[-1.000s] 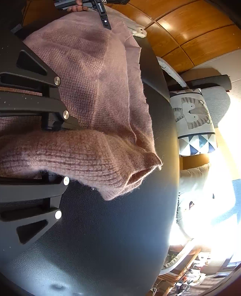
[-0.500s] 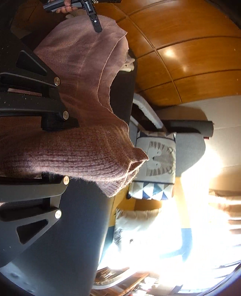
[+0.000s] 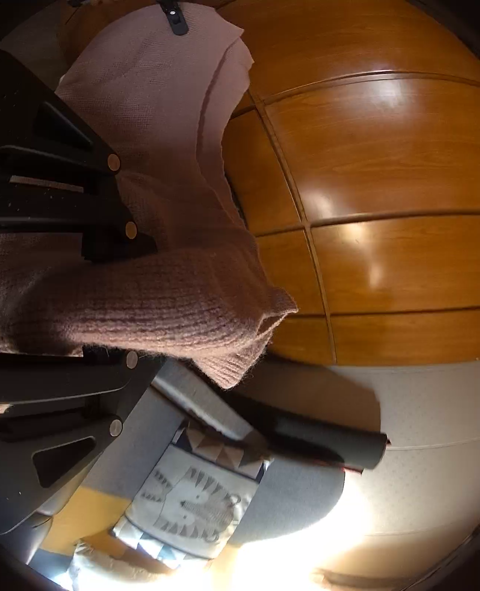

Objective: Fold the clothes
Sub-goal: 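Grasp the folded pink sweater with both grippers and lift it, then carry the lifted sweater with both grippers onto the white sweater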

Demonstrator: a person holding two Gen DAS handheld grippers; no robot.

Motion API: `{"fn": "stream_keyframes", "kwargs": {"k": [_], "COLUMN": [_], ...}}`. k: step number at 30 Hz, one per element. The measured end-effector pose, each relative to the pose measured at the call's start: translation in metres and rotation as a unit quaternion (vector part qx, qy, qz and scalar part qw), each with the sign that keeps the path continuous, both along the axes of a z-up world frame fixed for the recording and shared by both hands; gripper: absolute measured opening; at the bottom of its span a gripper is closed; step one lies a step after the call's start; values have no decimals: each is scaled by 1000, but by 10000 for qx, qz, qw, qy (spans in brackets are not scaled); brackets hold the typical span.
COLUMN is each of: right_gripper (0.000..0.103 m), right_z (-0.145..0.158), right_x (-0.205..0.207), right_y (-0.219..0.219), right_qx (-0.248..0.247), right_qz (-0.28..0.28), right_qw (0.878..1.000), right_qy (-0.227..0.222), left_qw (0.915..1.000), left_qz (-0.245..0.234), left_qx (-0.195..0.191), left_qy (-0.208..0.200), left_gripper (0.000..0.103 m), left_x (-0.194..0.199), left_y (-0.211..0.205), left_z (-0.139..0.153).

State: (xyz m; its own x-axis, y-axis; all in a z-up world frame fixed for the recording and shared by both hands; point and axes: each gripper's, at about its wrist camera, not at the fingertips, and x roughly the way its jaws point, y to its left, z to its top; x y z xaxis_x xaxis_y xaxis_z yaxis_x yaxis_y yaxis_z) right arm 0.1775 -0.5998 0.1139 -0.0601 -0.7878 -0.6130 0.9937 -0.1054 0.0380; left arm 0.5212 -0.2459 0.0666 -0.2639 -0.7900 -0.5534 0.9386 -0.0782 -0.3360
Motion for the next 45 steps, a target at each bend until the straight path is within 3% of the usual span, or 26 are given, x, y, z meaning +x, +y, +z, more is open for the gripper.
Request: {"fn": "stream_keyframes", "kwargs": {"k": [5, 8, 9, 13, 16, 18, 22, 25, 28, 31, 32, 34, 37, 42, 45], "right_gripper": [26, 28, 33, 74, 79, 82, 88, 90, 90, 91, 93, 100, 102, 103, 103], "right_z": [-53, -93, -106, -128, -118, -107, -84, -87, -110, -149, -159, -171, -176, -180, -176], "right_x": [21, 12, 8, -14, -28, -18, 4, 44, 61, 58, 53, 43, 32, 34, 35], "right_y": [-85, -112, -120, -122, -108, -98, -77, -85, -104, -136, -141, -142, -140, -133, -126], "right_qx": [541, 998, 1153, 1273, 968, 590, -190, -233, 75, 969, 1055, 946, 834, 642, 637], "right_qz": [189, -57, -147, -279, -493, -481, -396, 370, 619, 443, 462, 529, 504, 450, 382], "right_qw": [9983, 9947, 9929, 9914, 9941, 9971, 9986, 9980, 9970, 9937, 9930, 9941, 9950, 9968, 9972], "right_qy": [122, 231, 269, 93, -63, 48, 306, 445, 453, 346, 267, 77, -203, -173, -130], "left_qw": [9943, 9875, 9860, 9823, 9778, 9759, 9768, 9733, 9800, 9912, 9928, 9932, 9890, 9916, 9920], "left_qz": [753, 1054, 1090, 1167, 1338, 1435, 1769, 2126, 1933, 1261, 1087, 824, 770, 819, 830], "left_qx": [759, 1168, 1259, 1461, 1444, 1351, 1058, 842, 475, 266, 294, 460, 1040, 780, 834], "left_qy": [-23, 9, -25, 87, 721, 938, 573, 187, 2, -293, -418, -683, -716, -633, -467], "left_gripper": [24, 26, 28, 33, 35, 36, 36, 33, 33, 33, 33, 33, 34, 41, 44], "left_x": [43, 60, 64, 81, 100, 108, 110, 105, 79, 39, 27, 7, 0, 12, 20], "left_y": [-5, -18, -23, -42, -39, -33, -16, -8, -5, -15, -23, -42, -67, -61, -66], "left_z": [-57, -93, -102, -128, -136, -132, -113, -98, -78, -72, -76, -90, -126, -150, -153]}}
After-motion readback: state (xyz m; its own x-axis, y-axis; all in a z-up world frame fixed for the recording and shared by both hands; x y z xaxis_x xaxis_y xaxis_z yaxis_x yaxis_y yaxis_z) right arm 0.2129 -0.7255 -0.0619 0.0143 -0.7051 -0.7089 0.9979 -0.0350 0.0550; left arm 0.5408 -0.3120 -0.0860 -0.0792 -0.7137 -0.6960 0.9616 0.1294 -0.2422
